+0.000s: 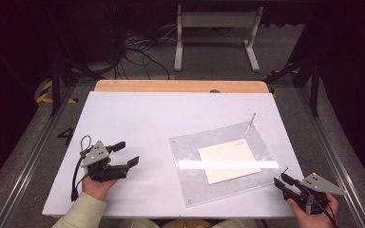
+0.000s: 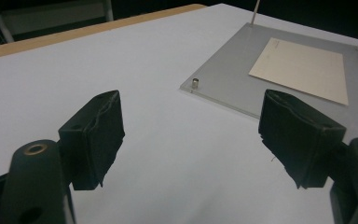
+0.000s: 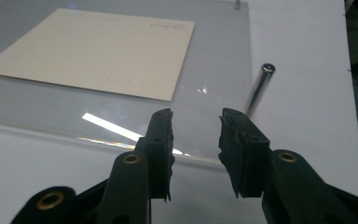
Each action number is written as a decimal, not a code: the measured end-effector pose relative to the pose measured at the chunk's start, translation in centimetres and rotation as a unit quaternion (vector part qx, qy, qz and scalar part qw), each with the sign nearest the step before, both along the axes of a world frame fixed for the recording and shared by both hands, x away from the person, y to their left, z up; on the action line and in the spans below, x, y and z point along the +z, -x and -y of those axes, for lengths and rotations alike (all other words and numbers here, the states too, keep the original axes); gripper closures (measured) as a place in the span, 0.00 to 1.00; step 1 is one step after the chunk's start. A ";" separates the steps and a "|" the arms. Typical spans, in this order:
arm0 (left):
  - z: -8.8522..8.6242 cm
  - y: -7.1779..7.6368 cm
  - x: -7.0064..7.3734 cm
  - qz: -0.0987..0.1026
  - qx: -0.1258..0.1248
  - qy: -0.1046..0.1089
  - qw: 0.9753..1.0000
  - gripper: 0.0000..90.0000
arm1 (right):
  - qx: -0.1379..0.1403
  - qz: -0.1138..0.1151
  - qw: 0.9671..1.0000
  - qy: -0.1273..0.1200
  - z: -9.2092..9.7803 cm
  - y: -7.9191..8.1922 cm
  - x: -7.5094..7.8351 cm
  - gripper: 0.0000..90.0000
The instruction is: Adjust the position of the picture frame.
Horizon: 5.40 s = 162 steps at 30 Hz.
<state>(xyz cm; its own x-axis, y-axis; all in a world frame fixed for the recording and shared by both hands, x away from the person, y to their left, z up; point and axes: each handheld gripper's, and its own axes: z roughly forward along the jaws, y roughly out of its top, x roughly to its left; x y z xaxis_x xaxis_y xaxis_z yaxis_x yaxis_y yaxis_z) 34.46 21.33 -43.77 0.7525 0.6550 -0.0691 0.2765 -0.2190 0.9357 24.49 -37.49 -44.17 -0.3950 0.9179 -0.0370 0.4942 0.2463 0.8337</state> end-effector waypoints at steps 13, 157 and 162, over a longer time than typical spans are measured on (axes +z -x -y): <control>0.1 -0.1 -0.2 -0.007 0.003 -0.004 1.000 0.25 | -0.053 -0.010 0.998 0.030 1.0 -1.2 -0.2 0.74; 7.1 0.2 0.3 -0.096 -0.156 -0.075 0.980 0.53 | 0.098 0.001 0.990 0.104 -12.6 -27.0 4.9 0.95; 6.3 0.2 0.4 -0.095 -0.149 -0.067 0.982 0.53 | 0.107 -0.027 0.989 0.100 -14.4 -27.0 3.8 0.95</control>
